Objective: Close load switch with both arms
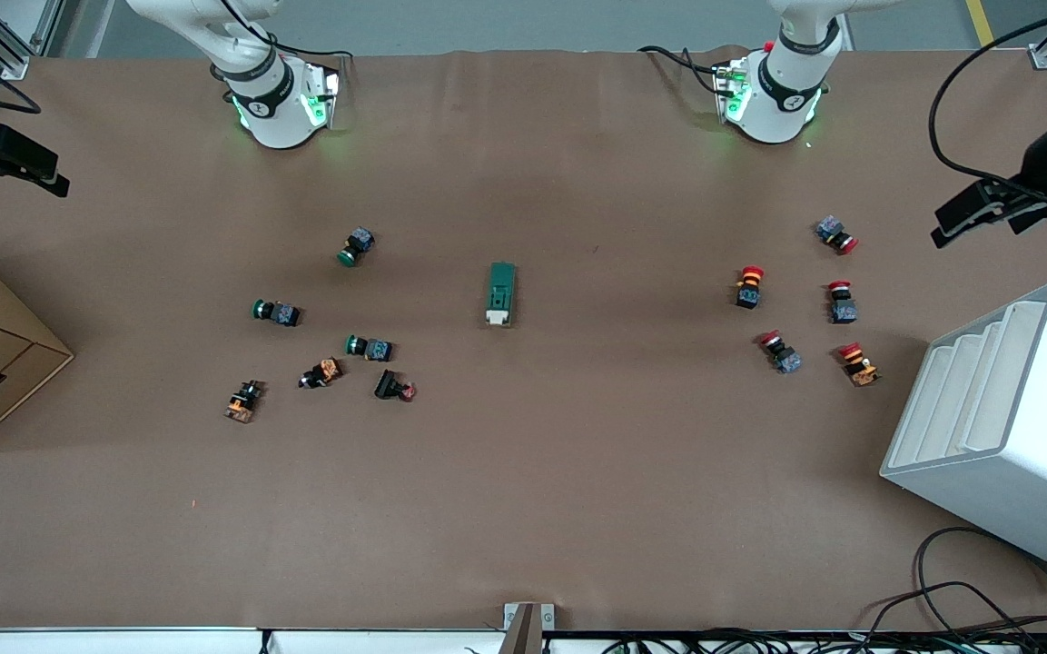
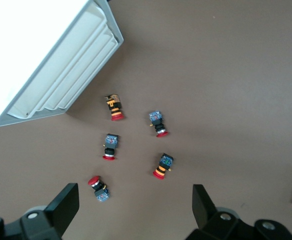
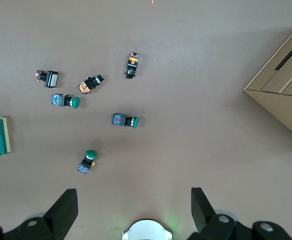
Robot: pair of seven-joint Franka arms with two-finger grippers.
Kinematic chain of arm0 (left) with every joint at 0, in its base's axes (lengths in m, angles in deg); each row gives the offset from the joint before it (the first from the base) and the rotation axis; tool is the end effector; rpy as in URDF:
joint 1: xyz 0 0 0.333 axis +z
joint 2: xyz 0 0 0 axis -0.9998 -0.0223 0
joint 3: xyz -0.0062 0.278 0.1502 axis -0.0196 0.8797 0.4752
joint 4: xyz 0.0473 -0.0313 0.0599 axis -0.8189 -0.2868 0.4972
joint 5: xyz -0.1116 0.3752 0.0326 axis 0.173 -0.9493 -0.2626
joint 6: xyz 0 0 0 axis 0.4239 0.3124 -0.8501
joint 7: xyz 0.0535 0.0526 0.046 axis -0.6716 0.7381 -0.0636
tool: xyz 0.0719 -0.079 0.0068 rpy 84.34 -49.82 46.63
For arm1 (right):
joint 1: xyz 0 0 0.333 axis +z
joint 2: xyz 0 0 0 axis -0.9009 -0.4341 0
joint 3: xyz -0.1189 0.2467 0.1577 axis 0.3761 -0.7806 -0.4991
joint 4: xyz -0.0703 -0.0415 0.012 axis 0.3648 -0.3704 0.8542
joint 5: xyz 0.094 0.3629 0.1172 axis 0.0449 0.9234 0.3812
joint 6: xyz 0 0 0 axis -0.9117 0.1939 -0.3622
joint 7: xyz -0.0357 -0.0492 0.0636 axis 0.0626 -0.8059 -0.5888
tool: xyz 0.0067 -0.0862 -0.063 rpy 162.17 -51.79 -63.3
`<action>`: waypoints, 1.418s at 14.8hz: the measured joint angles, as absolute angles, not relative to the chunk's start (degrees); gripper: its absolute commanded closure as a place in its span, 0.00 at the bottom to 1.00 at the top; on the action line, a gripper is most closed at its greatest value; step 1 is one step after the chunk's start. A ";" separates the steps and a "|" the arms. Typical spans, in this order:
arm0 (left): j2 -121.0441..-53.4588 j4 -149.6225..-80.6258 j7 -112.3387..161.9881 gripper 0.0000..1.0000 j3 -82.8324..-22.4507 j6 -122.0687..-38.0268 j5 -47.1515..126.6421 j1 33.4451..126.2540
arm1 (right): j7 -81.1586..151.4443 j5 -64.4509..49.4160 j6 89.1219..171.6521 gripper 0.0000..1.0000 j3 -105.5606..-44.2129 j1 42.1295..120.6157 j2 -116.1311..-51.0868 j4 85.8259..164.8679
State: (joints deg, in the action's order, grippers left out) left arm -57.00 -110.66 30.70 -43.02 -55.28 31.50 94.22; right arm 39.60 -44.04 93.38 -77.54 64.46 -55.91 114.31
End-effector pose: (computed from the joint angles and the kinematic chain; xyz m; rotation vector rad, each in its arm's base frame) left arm 0.5318 -0.0336 0.6293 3.1263 0.2529 0.0443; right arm 0.5091 -0.0234 0.6646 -3.1247 0.0532 0.1424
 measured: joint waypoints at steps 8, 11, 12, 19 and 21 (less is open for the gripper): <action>-54.18 -110.61 30.70 0.00 -43.01 -53.65 31.50 92.07 | 36.58 -44.04 93.40 0.00 -77.57 64.67 -55.59 114.31; -54.10 -110.17 30.70 0.00 -43.23 -51.30 31.49 91.87 | 36.44 -44.04 93.41 0.00 -77.58 64.71 -55.51 114.31; -54.11 -110.17 30.70 0.00 -43.56 -51.12 31.34 91.78 | 36.41 -44.04 93.43 0.00 -77.61 64.73 -55.43 114.30; -54.11 -109.95 27.45 0.00 -46.10 -48.47 29.22 91.74 | 36.40 -44.04 93.46 0.00 -77.47 64.77 -54.72 114.30; -54.09 -109.31 24.99 0.00 -45.31 -46.72 29.22 92.01 | 36.40 -44.04 93.46 0.00 -77.46 64.77 -54.70 114.28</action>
State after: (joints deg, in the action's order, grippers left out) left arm -54.09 -109.31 24.99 -45.31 -46.72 29.22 92.01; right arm 36.40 -44.04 93.46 -77.46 64.77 -54.70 114.28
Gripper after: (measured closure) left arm 0.000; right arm 0.000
